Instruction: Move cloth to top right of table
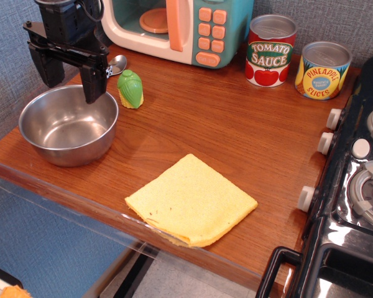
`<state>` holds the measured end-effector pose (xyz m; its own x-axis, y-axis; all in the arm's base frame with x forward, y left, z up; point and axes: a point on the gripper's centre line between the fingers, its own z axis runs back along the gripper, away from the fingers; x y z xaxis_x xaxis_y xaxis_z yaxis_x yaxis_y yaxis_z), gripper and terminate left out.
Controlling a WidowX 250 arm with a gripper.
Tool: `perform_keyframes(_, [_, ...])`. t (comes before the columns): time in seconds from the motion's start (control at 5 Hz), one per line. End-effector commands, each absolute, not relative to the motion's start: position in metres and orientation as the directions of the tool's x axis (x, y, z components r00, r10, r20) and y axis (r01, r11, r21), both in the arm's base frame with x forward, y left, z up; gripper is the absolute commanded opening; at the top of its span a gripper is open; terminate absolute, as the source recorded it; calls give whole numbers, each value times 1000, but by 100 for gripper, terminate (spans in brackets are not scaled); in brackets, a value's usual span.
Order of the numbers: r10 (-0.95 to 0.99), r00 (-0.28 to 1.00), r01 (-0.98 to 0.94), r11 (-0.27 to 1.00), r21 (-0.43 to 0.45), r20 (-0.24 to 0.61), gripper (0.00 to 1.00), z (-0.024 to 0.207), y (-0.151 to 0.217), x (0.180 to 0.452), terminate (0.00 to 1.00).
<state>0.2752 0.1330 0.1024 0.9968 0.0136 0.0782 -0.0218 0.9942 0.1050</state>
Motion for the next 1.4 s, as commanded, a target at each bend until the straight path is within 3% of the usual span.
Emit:
perform_keyframes(0.0, [14,997,-22,994,105,78,100,102,133,275,0])
perform_keyframes(0.4, [-124,982,108,987,115,144,100,119,93,247,0])
perform_keyframes(0.6, [-212,969,199,974,113,127,100,112,61,232,0])
perform_keyframes(0.8, [-252,967,245,961,128,44,100,82,28,225,0])
perform_keyframes(1.2, [-280,959,274,954,120,37,100,39,-3,241,0])
